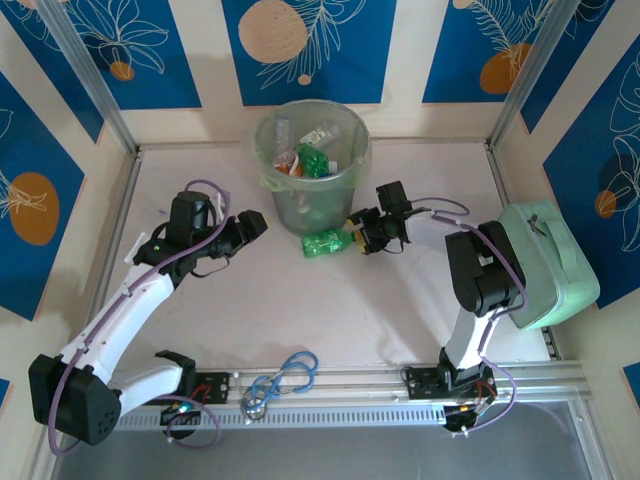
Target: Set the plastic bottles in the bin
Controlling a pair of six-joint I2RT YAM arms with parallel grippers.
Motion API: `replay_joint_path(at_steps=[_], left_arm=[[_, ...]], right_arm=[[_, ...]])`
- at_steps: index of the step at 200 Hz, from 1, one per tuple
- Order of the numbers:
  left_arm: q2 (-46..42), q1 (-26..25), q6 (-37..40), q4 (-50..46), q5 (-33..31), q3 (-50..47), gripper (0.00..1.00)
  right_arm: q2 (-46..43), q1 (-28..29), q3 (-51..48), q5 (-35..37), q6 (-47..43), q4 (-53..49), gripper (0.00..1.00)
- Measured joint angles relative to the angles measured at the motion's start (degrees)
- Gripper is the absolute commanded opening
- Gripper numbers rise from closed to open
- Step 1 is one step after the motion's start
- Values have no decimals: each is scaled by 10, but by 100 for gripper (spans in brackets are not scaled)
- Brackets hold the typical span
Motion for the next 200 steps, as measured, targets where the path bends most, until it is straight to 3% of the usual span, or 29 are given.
replay_joint_path(at_steps=[139,172,200], left_arm=[[-8,0,11,-1,2,0,69],[-8,0,17,-3,5,0,72],[-7,0,29,-13,14,14,80]], right_arm=[[0,4,6,32,-56,-35,31],[-45,4,-2,43,-108,-60,28],[-122,7,-15,46,-171,-90,28]])
